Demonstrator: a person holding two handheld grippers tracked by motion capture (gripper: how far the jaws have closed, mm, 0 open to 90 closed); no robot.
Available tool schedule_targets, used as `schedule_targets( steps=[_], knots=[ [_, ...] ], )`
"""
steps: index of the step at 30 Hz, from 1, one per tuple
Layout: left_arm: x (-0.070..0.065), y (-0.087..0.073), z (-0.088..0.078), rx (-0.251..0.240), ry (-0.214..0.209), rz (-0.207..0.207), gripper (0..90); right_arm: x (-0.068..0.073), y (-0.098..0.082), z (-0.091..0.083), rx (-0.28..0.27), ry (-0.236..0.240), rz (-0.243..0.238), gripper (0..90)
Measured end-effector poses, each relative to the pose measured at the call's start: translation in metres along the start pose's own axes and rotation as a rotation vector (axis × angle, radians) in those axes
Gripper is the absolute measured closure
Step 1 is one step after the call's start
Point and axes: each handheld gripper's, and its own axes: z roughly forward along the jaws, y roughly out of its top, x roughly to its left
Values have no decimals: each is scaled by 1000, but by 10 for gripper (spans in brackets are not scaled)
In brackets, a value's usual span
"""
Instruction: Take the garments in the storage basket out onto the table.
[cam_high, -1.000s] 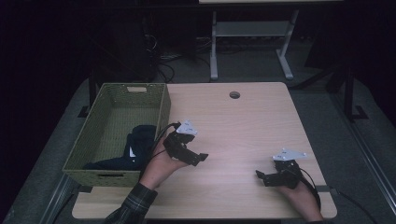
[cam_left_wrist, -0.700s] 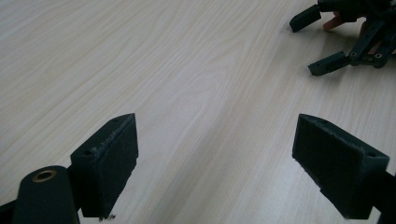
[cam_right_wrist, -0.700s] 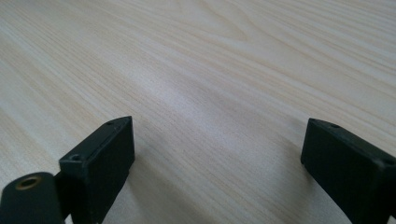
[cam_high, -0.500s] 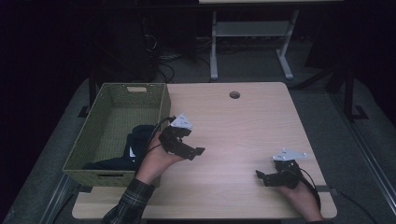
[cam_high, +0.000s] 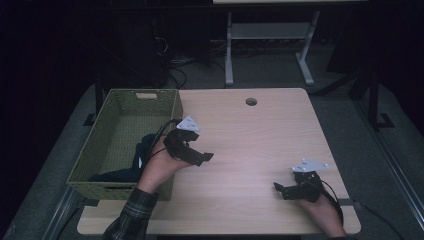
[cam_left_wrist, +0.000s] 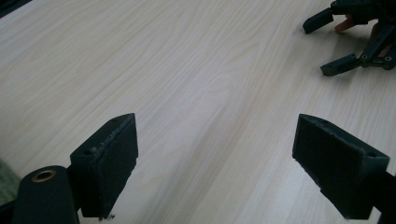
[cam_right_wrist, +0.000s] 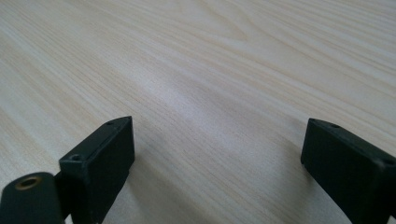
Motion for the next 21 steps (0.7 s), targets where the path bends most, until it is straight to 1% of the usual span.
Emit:
schedule_targets(
  steps=[2, 3, 5, 8, 14, 21],
  knots=[
    [1, 0, -6, -2, 10, 0, 140, 0, 0, 0, -1, 0, 2, 94],
    [1, 0, -6, -2, 10, 0, 140, 0, 0, 0, 0, 0, 0, 94],
    [3, -1, -12, -4, 19, -13, 140, 0, 0, 0, 0, 0, 0, 94],
    [6, -3, -18, -4, 27, -19, 140, 0, 0, 0, -1, 0, 3, 94],
    [10, -7, -28, 6, 43, -26, 140, 0, 0, 0, 0, 0, 0, 94],
    [17, -13, -39, 18, 60, -47, 140, 0, 0, 0, -1, 1, 3, 94]
  ],
)
